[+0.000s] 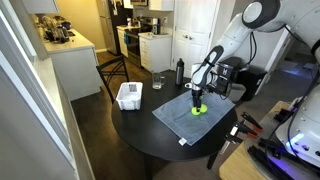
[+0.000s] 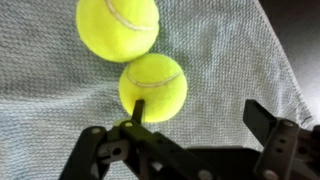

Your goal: Move the tennis ball to the jar

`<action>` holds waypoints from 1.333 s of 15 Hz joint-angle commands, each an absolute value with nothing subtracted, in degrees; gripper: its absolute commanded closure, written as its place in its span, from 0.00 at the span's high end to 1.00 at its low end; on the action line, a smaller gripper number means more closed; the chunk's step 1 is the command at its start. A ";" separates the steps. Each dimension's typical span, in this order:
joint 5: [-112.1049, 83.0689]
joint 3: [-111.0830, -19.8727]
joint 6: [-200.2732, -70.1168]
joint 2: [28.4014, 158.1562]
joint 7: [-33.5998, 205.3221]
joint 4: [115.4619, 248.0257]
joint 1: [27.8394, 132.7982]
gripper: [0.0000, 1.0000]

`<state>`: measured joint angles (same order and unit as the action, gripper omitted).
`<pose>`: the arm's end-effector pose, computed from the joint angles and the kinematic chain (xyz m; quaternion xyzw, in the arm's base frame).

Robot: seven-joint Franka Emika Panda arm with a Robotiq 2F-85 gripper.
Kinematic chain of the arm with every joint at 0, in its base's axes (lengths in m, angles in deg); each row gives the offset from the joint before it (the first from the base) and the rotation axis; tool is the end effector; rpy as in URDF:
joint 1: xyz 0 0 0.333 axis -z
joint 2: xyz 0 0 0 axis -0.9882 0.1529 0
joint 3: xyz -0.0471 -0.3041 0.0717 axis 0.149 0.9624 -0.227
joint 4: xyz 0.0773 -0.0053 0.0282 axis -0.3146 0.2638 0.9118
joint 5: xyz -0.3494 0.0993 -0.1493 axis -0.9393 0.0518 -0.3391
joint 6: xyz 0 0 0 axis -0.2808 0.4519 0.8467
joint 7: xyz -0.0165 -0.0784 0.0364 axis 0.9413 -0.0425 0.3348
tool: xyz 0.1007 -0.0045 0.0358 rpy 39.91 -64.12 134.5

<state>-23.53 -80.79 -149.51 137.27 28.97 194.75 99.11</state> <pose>0.5475 -0.0460 -0.0518 -0.8877 -0.4383 0.0896 0.1089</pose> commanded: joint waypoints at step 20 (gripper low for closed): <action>-32.20 -70.77 -156.10 136.87 12.24 195.23 92.34 1.00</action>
